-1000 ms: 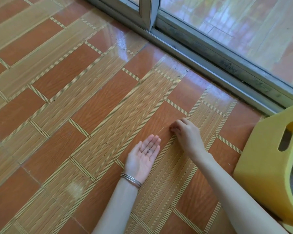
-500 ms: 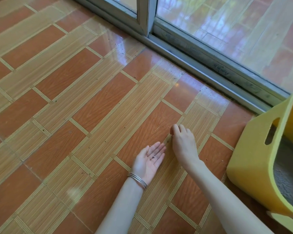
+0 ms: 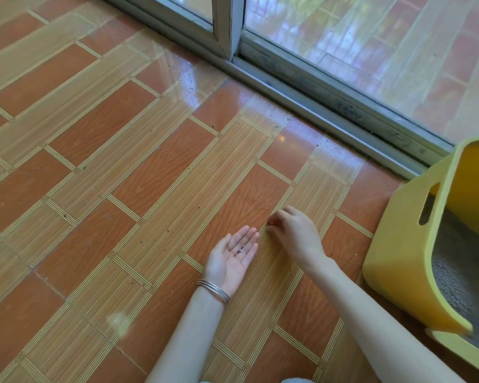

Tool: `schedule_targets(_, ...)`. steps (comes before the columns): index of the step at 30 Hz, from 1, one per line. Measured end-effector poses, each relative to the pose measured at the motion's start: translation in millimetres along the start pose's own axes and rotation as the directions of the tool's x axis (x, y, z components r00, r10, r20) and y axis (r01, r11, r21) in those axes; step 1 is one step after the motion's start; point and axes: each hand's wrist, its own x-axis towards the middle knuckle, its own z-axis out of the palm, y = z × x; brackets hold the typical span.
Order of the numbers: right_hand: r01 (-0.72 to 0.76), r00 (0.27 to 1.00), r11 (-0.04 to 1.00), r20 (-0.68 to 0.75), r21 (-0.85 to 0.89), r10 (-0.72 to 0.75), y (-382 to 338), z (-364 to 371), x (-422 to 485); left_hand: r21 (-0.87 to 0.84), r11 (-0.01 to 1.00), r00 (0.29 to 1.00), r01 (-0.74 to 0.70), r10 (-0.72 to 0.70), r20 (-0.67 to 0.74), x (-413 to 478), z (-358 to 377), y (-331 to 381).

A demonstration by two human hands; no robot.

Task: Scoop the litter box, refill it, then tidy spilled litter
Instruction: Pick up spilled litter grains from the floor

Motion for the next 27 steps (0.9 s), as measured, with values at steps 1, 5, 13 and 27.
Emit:
schedule_targets(1,0.023,1.0,0.999,-0.008,-0.028,-0.023,-2,2,1,0.003,1.0,1.0,-0.001,0.001,0.0,0,-1,0)
schedule_targets(5,0.055,0.997,0.994,-0.048,-0.091,-0.06,-10,3,0,0.012,1.0,1.0,-0.001,0.001,-0.001,0,-3,-1)
schedule_targets(13,-0.189,0.963,0.929,-0.124,0.318,0.239,4,-22,-68,0.018,0.996,0.995,0.086,-0.087,0.052,-3,12,-22)
schedule_targets(27,-0.178,0.975,0.971,-0.104,0.157,0.195,36,-9,-92,0.084,0.992,0.994,0.099,-0.103,0.034,-7,7,-27)
